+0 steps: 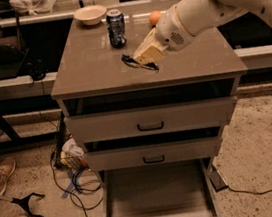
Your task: Place rxbar blueberry into bottom drawer
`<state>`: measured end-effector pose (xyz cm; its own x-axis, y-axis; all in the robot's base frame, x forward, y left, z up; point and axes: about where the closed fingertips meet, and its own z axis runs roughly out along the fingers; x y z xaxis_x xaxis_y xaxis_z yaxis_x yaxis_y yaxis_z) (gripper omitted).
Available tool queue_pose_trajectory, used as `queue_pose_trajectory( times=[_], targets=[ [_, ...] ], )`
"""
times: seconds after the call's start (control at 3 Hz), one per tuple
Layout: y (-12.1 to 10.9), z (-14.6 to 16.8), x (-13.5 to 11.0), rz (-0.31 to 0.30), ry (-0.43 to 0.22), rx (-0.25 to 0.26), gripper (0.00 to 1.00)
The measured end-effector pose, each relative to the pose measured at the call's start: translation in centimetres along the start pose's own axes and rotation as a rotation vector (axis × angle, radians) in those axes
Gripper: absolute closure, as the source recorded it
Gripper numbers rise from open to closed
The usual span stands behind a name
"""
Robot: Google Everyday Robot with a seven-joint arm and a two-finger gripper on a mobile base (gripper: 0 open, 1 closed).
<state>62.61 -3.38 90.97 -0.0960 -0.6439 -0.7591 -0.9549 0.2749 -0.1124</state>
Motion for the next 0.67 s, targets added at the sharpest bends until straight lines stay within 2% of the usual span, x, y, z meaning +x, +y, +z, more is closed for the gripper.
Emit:
queue_pose_trajectory(
  times=[0.67],
  targets=[
    [0.93,-0.33,1.21,0.006,0.024,-0.019,1.00]
  ],
)
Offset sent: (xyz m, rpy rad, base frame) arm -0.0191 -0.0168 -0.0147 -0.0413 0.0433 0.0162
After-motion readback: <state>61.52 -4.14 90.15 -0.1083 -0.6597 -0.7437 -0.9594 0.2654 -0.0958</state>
